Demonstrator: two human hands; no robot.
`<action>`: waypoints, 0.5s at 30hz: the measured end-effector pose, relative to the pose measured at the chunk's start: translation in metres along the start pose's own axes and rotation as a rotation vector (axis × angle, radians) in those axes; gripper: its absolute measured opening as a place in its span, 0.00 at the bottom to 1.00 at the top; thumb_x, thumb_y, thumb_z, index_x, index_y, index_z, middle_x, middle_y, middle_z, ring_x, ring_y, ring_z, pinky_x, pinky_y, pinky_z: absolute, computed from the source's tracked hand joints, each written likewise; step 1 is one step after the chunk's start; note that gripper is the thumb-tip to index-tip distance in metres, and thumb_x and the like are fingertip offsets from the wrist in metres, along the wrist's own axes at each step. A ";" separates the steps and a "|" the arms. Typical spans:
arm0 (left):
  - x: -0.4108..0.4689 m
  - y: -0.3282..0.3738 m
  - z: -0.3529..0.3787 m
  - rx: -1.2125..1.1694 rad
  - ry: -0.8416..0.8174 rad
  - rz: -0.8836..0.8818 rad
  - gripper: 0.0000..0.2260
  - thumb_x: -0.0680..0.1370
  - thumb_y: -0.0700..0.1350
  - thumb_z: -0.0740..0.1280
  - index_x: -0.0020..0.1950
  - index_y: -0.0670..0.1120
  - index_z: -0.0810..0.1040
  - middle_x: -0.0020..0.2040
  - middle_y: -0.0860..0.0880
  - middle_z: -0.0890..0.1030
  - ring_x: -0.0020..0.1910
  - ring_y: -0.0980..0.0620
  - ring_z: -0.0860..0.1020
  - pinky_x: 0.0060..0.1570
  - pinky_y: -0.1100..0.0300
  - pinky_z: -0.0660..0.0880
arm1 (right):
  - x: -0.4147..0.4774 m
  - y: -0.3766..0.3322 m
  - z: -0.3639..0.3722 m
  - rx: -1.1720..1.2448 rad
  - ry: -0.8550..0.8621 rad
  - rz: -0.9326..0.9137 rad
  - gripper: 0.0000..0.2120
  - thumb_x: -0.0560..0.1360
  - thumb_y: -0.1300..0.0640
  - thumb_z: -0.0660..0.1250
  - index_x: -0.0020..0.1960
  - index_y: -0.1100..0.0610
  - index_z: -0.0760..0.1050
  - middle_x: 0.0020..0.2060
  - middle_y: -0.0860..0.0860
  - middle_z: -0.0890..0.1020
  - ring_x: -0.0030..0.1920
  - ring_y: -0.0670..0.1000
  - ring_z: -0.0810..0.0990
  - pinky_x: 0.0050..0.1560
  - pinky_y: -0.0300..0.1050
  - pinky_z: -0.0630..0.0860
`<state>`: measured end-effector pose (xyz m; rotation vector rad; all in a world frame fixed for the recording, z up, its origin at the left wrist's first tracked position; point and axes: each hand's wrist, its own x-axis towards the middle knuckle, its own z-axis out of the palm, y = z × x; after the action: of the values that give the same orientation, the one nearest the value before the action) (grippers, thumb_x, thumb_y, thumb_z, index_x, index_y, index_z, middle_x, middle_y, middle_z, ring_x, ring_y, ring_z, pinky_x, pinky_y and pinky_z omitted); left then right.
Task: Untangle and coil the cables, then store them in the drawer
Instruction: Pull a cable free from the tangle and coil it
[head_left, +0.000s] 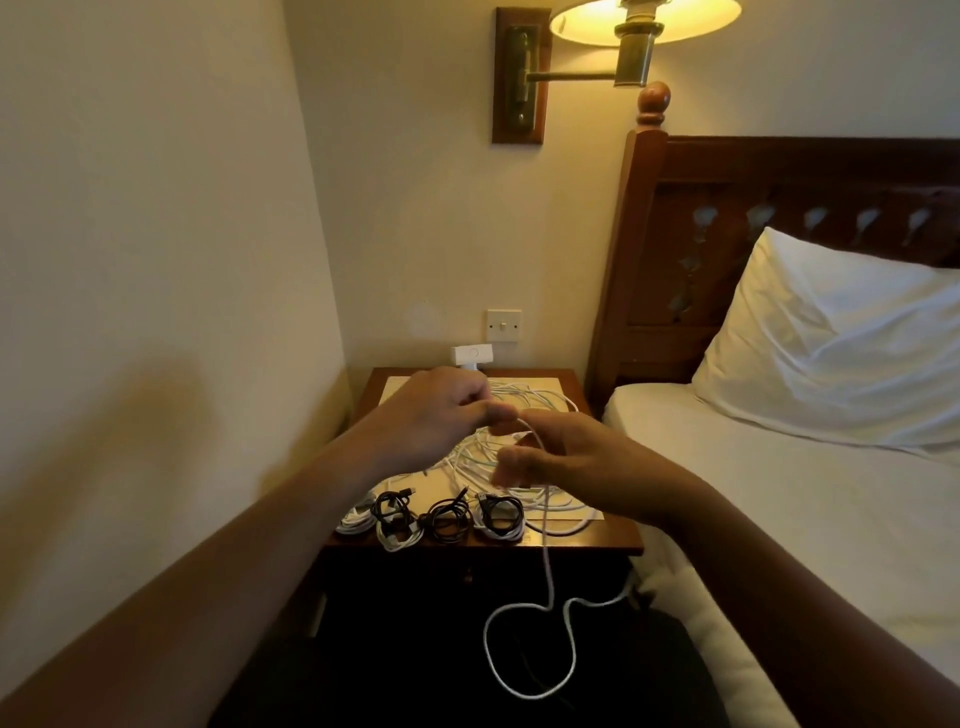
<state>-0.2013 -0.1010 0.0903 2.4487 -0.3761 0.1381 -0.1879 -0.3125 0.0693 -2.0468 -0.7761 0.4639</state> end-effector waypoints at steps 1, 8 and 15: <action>0.001 -0.001 0.000 -0.035 0.019 0.000 0.17 0.77 0.63 0.66 0.44 0.49 0.78 0.34 0.54 0.75 0.32 0.57 0.70 0.35 0.57 0.66 | 0.002 -0.004 0.004 0.095 0.020 -0.017 0.15 0.84 0.50 0.63 0.66 0.55 0.77 0.41 0.48 0.83 0.41 0.45 0.82 0.46 0.44 0.81; -0.019 -0.032 -0.001 -0.066 0.153 0.041 0.03 0.81 0.50 0.68 0.49 0.55 0.81 0.39 0.56 0.81 0.38 0.56 0.76 0.41 0.55 0.72 | 0.007 -0.003 -0.011 0.093 0.380 0.003 0.15 0.85 0.51 0.60 0.48 0.53 0.84 0.24 0.43 0.71 0.25 0.43 0.67 0.28 0.36 0.64; -0.032 -0.034 0.008 -0.091 0.262 -0.055 0.03 0.82 0.51 0.68 0.53 0.53 0.77 0.36 0.51 0.77 0.33 0.58 0.73 0.35 0.66 0.71 | 0.017 0.008 -0.015 -0.242 0.453 -0.003 0.07 0.82 0.49 0.66 0.49 0.46 0.83 0.36 0.48 0.83 0.38 0.54 0.80 0.41 0.53 0.78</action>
<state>-0.2211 -0.0732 0.0575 2.3110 -0.1949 0.4046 -0.1641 -0.3130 0.0701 -2.2563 -0.5771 -0.1059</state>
